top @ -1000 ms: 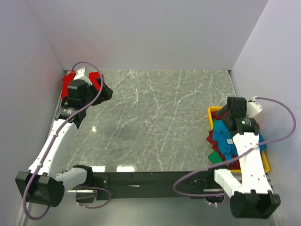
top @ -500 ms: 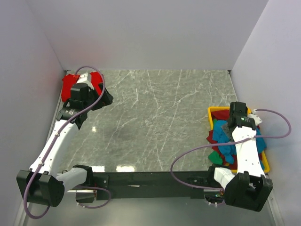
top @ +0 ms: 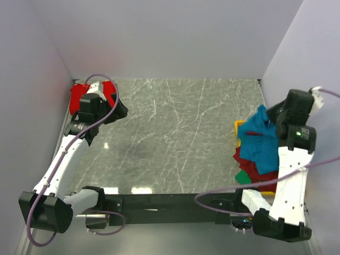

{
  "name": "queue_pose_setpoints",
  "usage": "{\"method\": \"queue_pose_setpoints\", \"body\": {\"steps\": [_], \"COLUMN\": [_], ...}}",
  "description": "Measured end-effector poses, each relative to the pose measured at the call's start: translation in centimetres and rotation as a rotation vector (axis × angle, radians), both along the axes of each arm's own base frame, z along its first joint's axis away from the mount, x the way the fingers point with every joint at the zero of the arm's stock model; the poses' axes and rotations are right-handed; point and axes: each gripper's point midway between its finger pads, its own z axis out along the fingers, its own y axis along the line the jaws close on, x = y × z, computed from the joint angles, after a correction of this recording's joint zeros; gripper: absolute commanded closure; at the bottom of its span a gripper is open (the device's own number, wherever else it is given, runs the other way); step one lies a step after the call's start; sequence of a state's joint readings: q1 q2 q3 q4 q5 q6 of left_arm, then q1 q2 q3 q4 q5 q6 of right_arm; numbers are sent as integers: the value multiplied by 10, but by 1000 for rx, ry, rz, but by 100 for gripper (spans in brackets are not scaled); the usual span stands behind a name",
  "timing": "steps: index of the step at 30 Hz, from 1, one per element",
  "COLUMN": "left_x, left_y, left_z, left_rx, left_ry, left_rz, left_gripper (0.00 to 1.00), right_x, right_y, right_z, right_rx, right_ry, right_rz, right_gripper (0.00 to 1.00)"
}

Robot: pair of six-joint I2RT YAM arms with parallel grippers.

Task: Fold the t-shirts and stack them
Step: Grab the tshirt from the pile, then move the tshirt to the center of the board

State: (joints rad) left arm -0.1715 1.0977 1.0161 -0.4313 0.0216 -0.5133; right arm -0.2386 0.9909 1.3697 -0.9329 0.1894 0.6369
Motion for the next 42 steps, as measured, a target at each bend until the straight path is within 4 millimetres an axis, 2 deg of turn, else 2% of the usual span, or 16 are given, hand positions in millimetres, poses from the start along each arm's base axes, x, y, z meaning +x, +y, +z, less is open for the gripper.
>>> {"method": "queue_pose_setpoints", "body": {"steps": [2,4,9,13,17,20,22,23,24,27,30,32,34,36,38,42], "left_x": [2,4,8,11,11,10,10,10,10,11,14,17,19,20,18,18], "left_y": [-1,-2,-4,-5,-2,1,4,4,5,7,8,7,6,3,-1,-10], "left_z": [2,7,23,38,47,52,54,53,53,52,42,24,-1,-30,-53,-82], "left_rx": [-2,-7,-17,-22,-19,-15,-10,-9,-8,-2,10,18,25,26,20,-7], "left_ry": [-4,-11,-42,-77,-100,-114,-118,-118,-117,-113,-88,-41,24,105,170,259], "left_rz": [-1,-6,-16,-15,-2,12,23,27,30,38,46,44,40,28,12,-12], "left_gripper": [1,1,0,1,1,1,1,1,1,1,1,0,1,1,1,2], "right_x": [9,20,44,63,84,97,104,111,115,131,147,146,134,123,115,101], "right_y": [16,47,160,227,296,324,326,322,317,277,218,182,174,185,208,273], "right_z": [51,92,188,237,245,223,198,180,163,91,12,-45,-86,-107,-113,-119], "right_rx": [-14,-30,-23,-3,37,54,45,38,35,65,97,91,81,66,45,27], "right_ry": [-146,-242,-457,-571,-603,-566,-513,-480,-441,-281,-121,10,123,193,214,214], "right_rz": [73,189,562,732,890,952,943,912,886,740,553,442,424,468,552,774], "right_gripper": [100,100,100,100,100,100,100,97,81,52,43,35,35,38,40,46]}}
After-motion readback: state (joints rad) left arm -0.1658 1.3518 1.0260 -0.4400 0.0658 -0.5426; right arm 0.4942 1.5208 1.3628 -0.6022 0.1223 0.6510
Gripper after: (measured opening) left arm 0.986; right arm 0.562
